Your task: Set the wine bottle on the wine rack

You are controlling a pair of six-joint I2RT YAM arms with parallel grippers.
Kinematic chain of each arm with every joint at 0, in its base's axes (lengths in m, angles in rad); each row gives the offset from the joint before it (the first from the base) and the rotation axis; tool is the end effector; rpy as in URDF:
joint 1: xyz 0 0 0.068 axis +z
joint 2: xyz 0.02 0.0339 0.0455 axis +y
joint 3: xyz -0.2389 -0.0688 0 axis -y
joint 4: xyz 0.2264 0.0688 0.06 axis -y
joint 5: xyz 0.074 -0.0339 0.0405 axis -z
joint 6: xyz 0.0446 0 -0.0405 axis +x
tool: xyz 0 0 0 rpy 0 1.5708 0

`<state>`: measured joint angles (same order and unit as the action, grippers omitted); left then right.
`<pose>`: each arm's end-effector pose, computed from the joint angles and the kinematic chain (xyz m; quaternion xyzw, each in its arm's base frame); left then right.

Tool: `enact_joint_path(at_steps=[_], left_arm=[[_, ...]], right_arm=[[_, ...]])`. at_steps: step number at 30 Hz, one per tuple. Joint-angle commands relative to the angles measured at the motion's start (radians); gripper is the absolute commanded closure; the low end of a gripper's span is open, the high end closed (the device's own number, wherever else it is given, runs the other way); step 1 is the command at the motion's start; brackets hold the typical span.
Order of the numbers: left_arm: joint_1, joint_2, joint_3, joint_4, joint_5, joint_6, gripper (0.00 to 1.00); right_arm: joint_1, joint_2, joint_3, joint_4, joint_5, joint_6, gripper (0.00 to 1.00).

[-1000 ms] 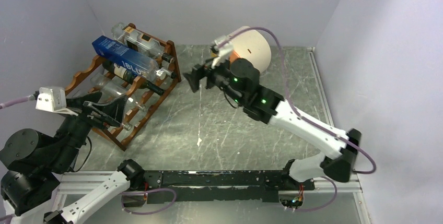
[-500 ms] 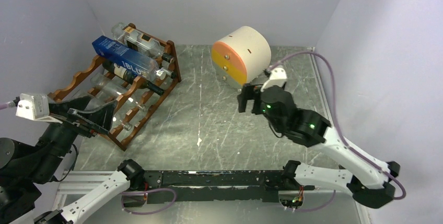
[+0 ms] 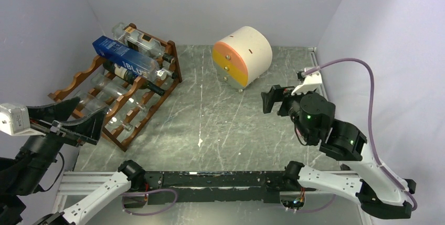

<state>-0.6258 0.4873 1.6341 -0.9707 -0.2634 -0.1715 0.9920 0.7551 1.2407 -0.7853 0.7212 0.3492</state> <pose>-0.0235 0.0313 0.4769 0.0453 0.6429 -0.2173 0.7331 0.0908 0.0851 0.4042 -0.0391 0.7806 0.1227 0.6116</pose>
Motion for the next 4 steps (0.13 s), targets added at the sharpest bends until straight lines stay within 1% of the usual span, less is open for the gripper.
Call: enact_joint_path(at_steps=[1,4], left_arm=[[0.011,0.023,-0.005,-0.001,0.024,0.020,0.01],[0.011,0.021,-0.019,0.007,0.018,0.018,0.01]], right_arm=[[-0.001,-0.022,0.028,0.014,0.035,-0.047,0.00],[-0.002,-0.022,0.023,0.021,0.034,-0.041,0.00]])
